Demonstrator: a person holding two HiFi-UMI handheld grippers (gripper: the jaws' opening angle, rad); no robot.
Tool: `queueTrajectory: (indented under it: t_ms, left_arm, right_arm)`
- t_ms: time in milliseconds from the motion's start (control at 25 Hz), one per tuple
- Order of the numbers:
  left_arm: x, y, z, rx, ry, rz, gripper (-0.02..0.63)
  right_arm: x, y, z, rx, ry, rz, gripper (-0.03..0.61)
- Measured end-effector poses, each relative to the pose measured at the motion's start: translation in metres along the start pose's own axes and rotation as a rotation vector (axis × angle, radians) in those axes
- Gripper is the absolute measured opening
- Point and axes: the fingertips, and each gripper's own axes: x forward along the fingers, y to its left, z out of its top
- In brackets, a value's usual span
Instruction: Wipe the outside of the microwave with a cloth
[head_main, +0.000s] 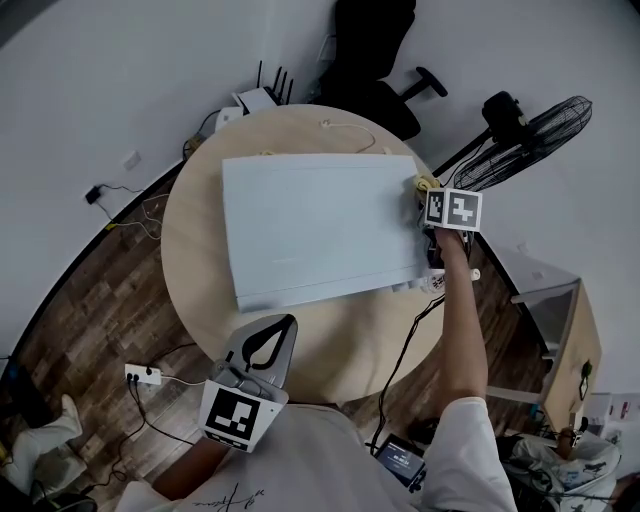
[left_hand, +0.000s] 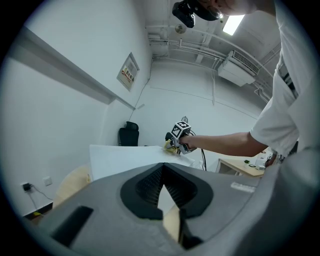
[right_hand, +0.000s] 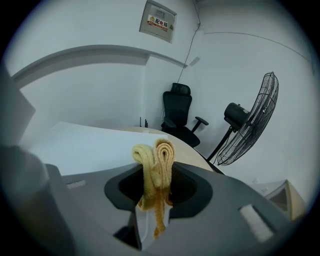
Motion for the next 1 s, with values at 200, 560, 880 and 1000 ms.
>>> queueTrajectory:
  t_ms: [200,560,880,1000]
  left_arm:
    - [-0.017,0.003,-0.001,0.005,-0.005,0.003,-0.011]
    - [-0.042,0.015,0.000,-0.005,-0.011,0.014,-0.011]
    - [-0.057,0.024,0.004,-0.010,-0.025,0.014,-0.011]
    - [-0.064,0.028,0.004,-0.026,-0.031,0.004,-0.011]
  right_arm:
    - [-0.002,0.018,0.000,-0.011,0.002,-0.001,0.126]
    - [-0.005,0.034,0.000,-0.003,-0.001,-0.029,0.126]
    - [-0.010,0.056,0.000,-0.009,-0.002,-0.025,0.126]
    - [-0.012,0.066,0.000,-0.010,-0.003,-0.028,0.126]
